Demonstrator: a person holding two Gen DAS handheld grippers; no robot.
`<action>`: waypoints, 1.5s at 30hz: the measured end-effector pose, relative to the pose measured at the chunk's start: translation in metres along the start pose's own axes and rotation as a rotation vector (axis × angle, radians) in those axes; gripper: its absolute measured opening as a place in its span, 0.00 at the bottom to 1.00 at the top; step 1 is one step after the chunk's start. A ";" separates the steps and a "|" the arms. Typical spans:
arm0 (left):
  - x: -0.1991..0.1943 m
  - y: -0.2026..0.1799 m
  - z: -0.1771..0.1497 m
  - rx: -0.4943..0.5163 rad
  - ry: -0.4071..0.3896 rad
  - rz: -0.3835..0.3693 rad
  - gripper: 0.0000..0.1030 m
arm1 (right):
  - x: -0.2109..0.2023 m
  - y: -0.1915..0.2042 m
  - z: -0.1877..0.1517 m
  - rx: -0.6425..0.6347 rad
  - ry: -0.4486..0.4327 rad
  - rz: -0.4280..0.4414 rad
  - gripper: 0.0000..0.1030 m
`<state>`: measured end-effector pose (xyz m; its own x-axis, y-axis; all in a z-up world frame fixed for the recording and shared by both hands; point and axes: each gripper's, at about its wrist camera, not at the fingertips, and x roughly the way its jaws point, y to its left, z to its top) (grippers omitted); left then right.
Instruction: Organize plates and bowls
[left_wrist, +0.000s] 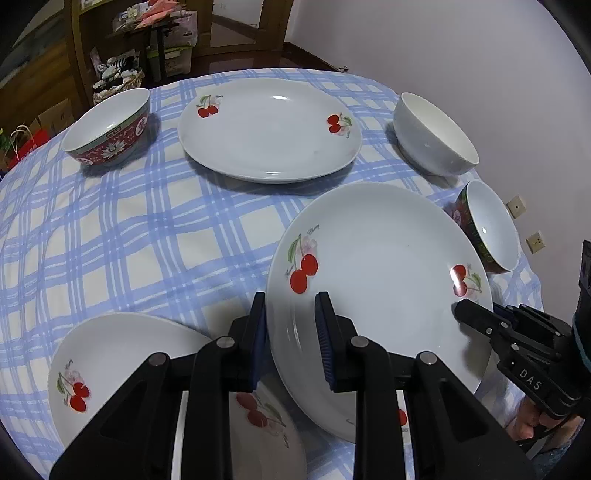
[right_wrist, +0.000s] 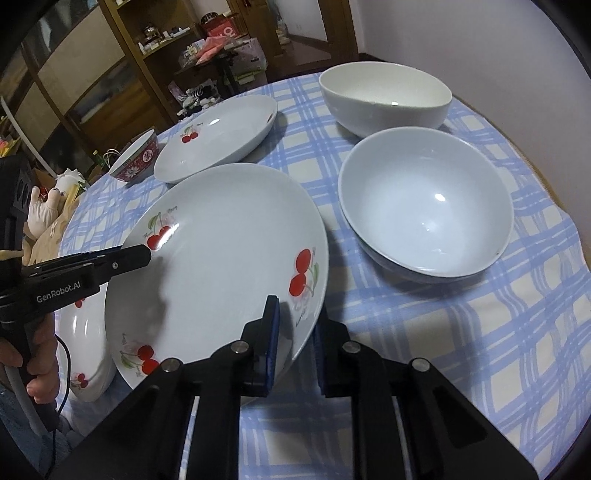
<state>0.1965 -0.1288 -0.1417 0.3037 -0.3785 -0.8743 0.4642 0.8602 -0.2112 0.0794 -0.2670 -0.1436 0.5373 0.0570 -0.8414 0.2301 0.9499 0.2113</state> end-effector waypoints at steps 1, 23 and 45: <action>-0.001 0.000 -0.001 -0.003 -0.002 -0.002 0.24 | 0.000 -0.001 0.000 0.002 -0.003 0.003 0.17; -0.068 0.009 -0.022 -0.059 -0.113 0.049 0.24 | -0.047 0.037 -0.005 -0.095 -0.152 0.027 0.17; -0.171 0.053 -0.069 -0.181 -0.206 0.198 0.24 | -0.082 0.123 -0.012 -0.169 -0.219 0.167 0.15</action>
<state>0.1120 0.0046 -0.0334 0.5437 -0.2434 -0.8032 0.2295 0.9637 -0.1367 0.0538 -0.1517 -0.0543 0.7224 0.1665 -0.6712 -0.0044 0.9717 0.2362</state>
